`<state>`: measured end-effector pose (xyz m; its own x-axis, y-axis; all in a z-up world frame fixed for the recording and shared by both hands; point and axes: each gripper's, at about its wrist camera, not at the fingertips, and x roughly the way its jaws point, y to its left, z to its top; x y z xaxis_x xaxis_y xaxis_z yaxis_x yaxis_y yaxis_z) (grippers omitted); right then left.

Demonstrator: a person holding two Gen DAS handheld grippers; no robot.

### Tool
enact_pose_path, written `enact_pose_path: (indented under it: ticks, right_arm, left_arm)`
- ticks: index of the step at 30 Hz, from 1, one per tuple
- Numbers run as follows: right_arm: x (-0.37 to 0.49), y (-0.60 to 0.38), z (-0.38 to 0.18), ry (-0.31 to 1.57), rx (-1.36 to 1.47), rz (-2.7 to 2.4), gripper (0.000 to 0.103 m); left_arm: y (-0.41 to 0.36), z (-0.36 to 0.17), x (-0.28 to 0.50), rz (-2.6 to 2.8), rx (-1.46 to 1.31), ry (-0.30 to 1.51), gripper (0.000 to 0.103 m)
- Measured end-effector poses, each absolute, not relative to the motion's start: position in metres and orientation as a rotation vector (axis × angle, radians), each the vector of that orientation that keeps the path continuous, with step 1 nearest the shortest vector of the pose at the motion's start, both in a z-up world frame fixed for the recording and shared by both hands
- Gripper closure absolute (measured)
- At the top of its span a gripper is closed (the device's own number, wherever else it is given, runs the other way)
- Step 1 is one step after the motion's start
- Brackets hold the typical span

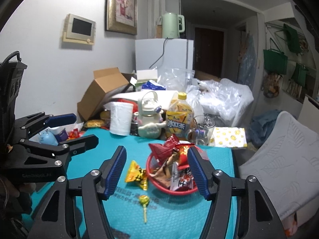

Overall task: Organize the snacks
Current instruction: 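Move both tools back from the basket toward the chip bag and lollipop, then grasp the yellow lollipop stick with right gripper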

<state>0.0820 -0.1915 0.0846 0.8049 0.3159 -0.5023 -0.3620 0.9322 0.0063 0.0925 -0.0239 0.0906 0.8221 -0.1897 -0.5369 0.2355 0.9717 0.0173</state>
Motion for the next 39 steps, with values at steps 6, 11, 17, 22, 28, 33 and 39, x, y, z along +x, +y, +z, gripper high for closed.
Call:
enact_pose_path:
  ticks: [6, 11, 17, 22, 28, 33, 39]
  right_arm:
    - [0.047, -0.189, 0.089, 0.489, -0.070, 0.365, 0.028]
    - [0.028, -0.185, 0.082, 0.496, -0.059, 0.381, 0.028]
    - [0.021, -0.176, 0.057, 0.539, -0.040, 0.421, 0.028]
    - [0.025, -0.169, 0.029, 0.590, -0.033, 0.444, 0.028]
    - [0.035, -0.162, -0.003, 0.660, -0.006, 0.462, 0.028]
    - [0.042, -0.157, -0.024, 0.692, -0.012, 0.458, 0.028]
    - [0.058, -0.156, -0.053, 0.760, -0.001, 0.459, 0.030]
  left_arm:
    - [-0.017, 0.091, 0.060, -0.235, 0.077, 0.554, 0.025]
    - [-0.014, 0.080, 0.043, -0.242, 0.077, 0.571, 0.025]
    - [-0.007, 0.057, 0.036, -0.241, 0.055, 0.616, 0.025]
    - [0.001, 0.031, 0.040, -0.233, 0.024, 0.676, 0.025]
    - [0.007, 0.005, 0.047, -0.232, 0.013, 0.725, 0.025]
    - [0.010, -0.015, 0.057, -0.245, -0.002, 0.766, 0.025]
    - [0.010, -0.041, 0.074, -0.271, -0.037, 0.836, 0.025]
